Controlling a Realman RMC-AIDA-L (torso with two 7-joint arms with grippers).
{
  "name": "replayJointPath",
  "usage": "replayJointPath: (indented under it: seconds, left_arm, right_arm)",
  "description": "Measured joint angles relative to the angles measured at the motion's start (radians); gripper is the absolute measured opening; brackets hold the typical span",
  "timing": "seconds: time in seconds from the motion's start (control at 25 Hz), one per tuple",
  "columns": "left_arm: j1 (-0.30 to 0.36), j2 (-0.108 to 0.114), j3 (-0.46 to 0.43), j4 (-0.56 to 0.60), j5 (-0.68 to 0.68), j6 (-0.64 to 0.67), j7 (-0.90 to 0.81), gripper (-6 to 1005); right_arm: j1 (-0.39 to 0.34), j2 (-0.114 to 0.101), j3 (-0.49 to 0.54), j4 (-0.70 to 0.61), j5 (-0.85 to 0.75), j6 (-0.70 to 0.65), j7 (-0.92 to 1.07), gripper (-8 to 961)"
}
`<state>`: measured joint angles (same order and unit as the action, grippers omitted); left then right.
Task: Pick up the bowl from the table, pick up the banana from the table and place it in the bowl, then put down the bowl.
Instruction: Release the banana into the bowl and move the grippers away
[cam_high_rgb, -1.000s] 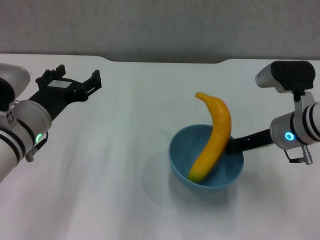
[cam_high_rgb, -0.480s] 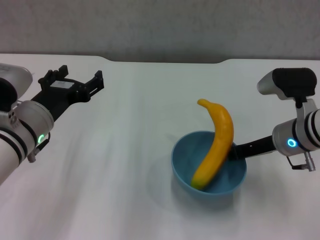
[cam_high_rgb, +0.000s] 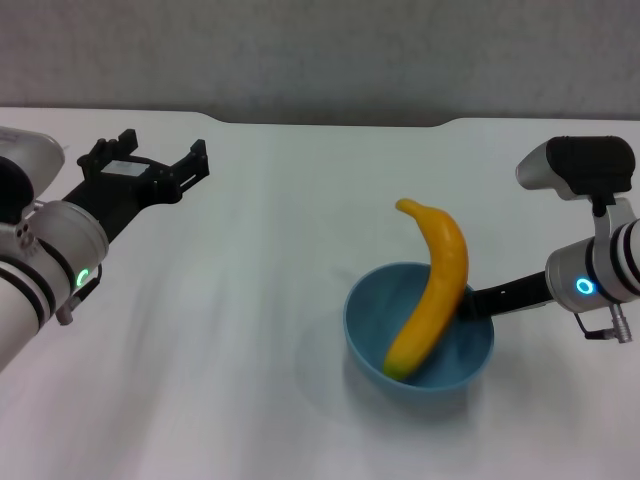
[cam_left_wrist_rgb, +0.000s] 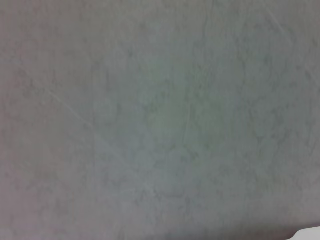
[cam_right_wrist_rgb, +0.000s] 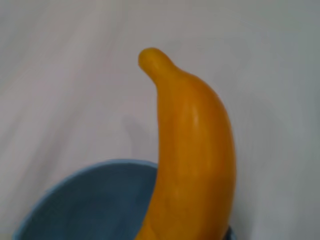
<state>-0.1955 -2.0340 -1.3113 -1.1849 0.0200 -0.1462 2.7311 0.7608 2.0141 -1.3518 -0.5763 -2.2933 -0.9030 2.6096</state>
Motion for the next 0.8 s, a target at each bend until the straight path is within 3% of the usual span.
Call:
replayJointPath:
  seconds: [0.16,0.32,0.56,0.8]
  left_arm:
    - [0.003,0.0,0.0,0.0,0.0,-0.001,-0.001,908]
    - [0.005,0.0,0.0,0.002,0.0,-0.008,-0.001,909]
    - [0.006,0.0,0.0,0.007,0.0,-0.01,-0.001,909]
    - [0.01,0.0,-0.004,0.01,0.0,-0.01,-0.001,909]
  right_arm:
    - [0.0,0.0,0.002,-0.002,0.0,0.001,0.0,32]
    - [-0.001,-0.001,0.002,-0.006,0.0,0.004,0.0,143]
    - [-0.005,-0.002,-0.004,-0.023,-0.004,0.006,-0.031,398]
    - [-0.131,0.004,-0.008,-0.241,0.025,-0.019,-0.048,538]
